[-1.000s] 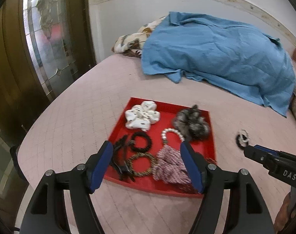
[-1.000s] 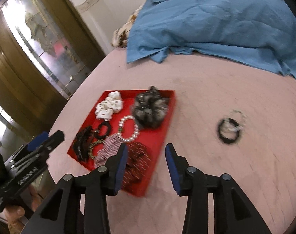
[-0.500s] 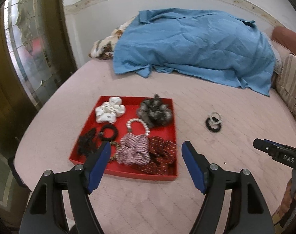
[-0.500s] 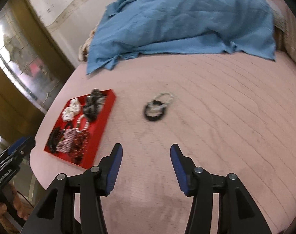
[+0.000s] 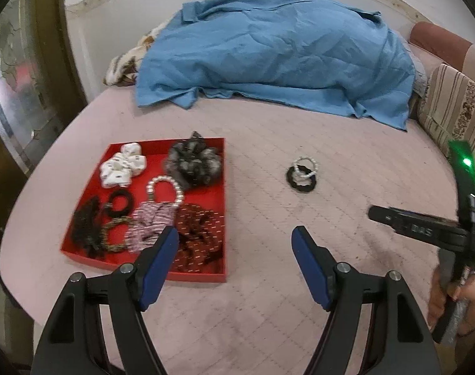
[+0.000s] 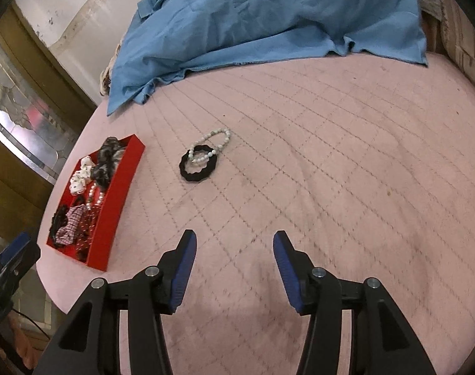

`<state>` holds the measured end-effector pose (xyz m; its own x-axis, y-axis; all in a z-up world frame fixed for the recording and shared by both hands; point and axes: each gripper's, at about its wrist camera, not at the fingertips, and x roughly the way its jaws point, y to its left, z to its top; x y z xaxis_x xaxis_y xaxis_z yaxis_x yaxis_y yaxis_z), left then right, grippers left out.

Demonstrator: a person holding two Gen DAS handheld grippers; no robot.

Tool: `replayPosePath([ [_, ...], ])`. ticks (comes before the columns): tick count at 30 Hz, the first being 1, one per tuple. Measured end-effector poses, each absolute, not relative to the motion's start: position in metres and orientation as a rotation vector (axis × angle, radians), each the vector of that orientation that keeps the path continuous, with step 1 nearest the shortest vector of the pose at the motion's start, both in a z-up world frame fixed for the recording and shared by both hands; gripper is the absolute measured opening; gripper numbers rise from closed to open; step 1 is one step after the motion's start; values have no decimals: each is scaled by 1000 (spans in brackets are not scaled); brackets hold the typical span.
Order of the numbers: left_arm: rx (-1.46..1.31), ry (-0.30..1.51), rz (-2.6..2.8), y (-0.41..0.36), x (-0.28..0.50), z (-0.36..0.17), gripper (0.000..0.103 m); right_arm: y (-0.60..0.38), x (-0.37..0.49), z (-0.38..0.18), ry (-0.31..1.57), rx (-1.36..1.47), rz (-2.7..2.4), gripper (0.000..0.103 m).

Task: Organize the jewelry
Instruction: 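Move both open tools back toward the white bead bracelet and black hair tie, then grasp the bead bracelet with the right tool while the left grasps the black hair tie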

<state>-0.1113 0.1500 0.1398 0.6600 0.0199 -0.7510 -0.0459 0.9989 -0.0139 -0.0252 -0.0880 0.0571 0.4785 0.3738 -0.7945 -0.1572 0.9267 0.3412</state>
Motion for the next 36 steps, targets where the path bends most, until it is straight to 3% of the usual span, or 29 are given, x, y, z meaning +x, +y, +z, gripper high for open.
replayPosePath([
  [15,-180,918,-78,131,-40,101,74,-40,114,23,1032,39,323,55],
  [26,-141,951,-116,108,-7,82,74,-56,128,11,1053,-131,162,52],
  [29,-148,971,-127,103,6,73,64,-89,122,12,1072,-99,114,52],
  [31,-158,992,-134,101,17,66,50,-111,113,13,1086,-77,92,52],
  [33,-170,1004,-142,98,27,61,43,-128,101,13,1094,-59,84,52],
  [36,-175,1002,-141,95,45,53,42,-141,83,14,1089,-44,86,52],
])
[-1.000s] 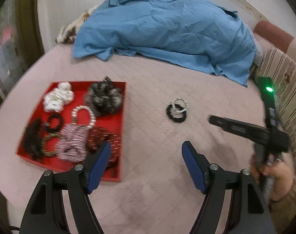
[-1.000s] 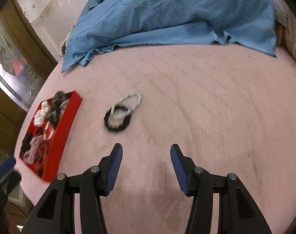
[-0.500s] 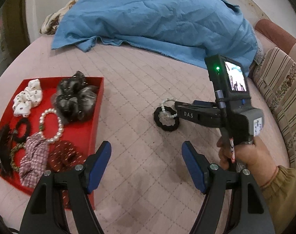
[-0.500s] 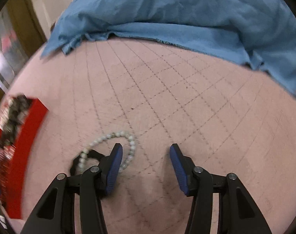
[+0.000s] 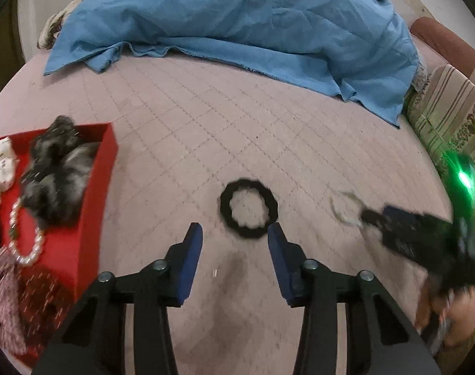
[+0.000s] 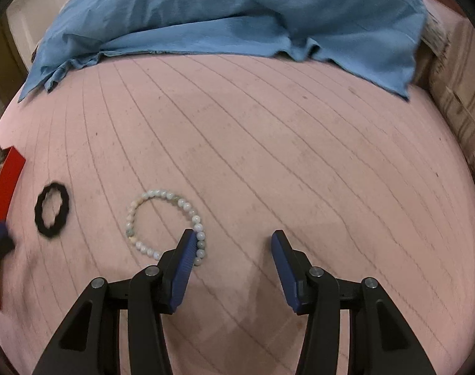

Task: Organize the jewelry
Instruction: 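Grasp the bead bracelet with the right tool while the left grasps the black hair tie, then carry the bead bracelet and black hair tie over the red tray with both tools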

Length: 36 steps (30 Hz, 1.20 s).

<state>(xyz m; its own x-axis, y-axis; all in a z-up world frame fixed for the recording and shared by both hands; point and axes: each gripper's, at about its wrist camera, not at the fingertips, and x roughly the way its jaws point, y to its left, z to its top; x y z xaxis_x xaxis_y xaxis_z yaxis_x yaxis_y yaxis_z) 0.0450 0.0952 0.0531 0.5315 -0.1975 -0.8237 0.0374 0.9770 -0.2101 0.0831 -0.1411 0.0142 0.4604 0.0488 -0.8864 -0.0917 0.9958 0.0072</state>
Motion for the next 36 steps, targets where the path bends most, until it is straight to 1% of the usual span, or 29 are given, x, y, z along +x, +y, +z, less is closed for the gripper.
replayPosePath([
  [3,-181,1022,-142,94,61,43,42,-144,68,14,1076,-31,91,52],
  [5,-188,1038,-150,92,69,38,42,-141,63,13,1064,-34,90,50],
  [10,-157,1035,-154,86,79,29,42,-135,65,11,1040,-24,102,36],
  [12,-149,1029,-150,84,82,27,43,-132,68,10,1034,-21,110,28],
  [13,-147,1026,-147,84,83,26,42,-131,68,9,1030,-22,116,26],
  [14,-142,1023,-139,83,83,26,42,-128,69,9,1026,-24,120,21],
  [15,-130,1021,-130,81,83,26,40,-127,69,8,1025,-16,133,13],
  [16,-98,1016,-116,77,81,27,24,-126,69,8,1025,-5,144,11],
  [17,-78,1017,-112,75,79,27,14,-126,68,9,1021,10,158,7],
  [18,-74,1025,-122,75,78,27,7,-126,67,9,1018,22,168,7],
  [23,-162,1040,-167,81,65,37,7,-134,59,12,1018,166,274,7],
  [27,-184,1025,-191,80,47,53,7,-132,46,22,1003,195,281,7],
  [36,-172,940,-197,74,-15,102,7,-126,-4,67,920,233,325,7],
])
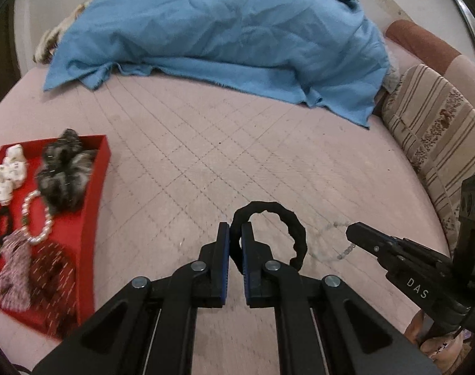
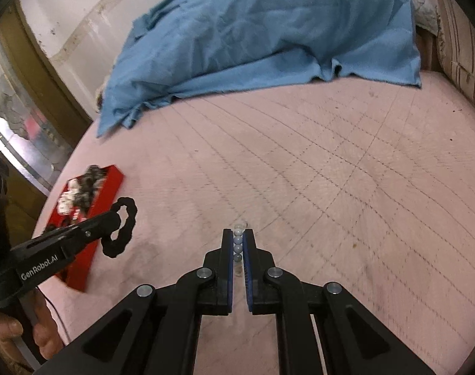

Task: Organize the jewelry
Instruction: 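Carry the bead bracelet and black hair tie over the red tray with both tools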

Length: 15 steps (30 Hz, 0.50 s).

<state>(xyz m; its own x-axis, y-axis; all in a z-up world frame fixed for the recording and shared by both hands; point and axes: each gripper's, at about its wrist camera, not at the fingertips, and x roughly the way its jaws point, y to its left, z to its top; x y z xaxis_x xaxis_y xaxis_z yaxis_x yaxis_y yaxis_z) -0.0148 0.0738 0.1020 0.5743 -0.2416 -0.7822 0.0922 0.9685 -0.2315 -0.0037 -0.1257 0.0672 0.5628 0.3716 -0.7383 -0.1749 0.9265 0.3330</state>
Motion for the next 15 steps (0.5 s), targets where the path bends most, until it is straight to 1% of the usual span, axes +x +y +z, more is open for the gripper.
replayPosePath([
  [8,-159,883,-173,80,-70,132,7,-125,-49,96,862,274,358,7],
  [15,-170,860,-132,94,-105,144,7,-121,-82,119,818,303,393,7],
])
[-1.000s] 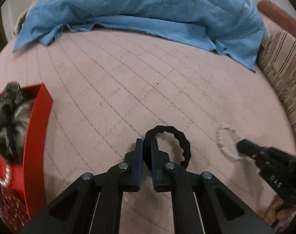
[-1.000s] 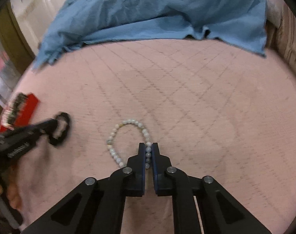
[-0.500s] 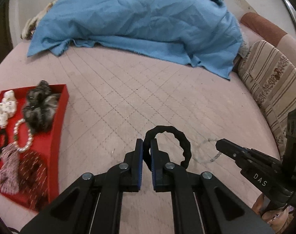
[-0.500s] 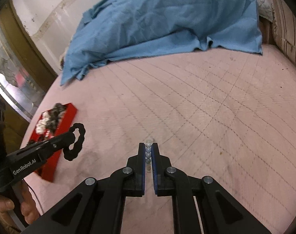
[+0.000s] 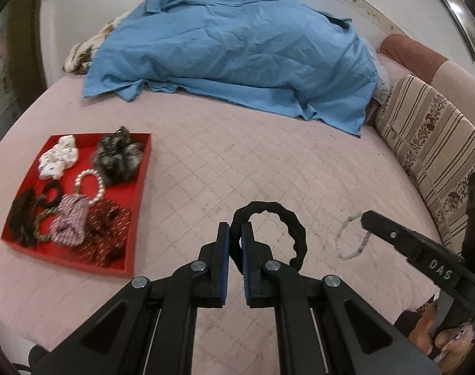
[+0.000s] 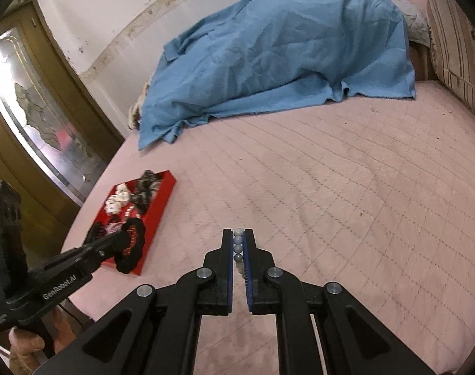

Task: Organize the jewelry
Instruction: 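Carry the bead bracelet and black hair tie over the red tray with both tools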

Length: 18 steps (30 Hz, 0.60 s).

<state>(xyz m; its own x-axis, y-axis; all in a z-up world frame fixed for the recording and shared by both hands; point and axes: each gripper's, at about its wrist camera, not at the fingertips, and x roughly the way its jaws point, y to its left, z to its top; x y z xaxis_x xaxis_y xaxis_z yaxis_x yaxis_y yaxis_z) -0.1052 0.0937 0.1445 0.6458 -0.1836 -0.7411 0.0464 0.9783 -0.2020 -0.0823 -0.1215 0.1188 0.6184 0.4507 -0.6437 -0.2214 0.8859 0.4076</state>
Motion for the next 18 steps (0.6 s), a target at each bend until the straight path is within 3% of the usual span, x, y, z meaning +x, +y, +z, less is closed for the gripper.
replayPosePath([
  [18,-28,776,59,125,-145,154,7,-73,-120,148,791,220,474,7],
])
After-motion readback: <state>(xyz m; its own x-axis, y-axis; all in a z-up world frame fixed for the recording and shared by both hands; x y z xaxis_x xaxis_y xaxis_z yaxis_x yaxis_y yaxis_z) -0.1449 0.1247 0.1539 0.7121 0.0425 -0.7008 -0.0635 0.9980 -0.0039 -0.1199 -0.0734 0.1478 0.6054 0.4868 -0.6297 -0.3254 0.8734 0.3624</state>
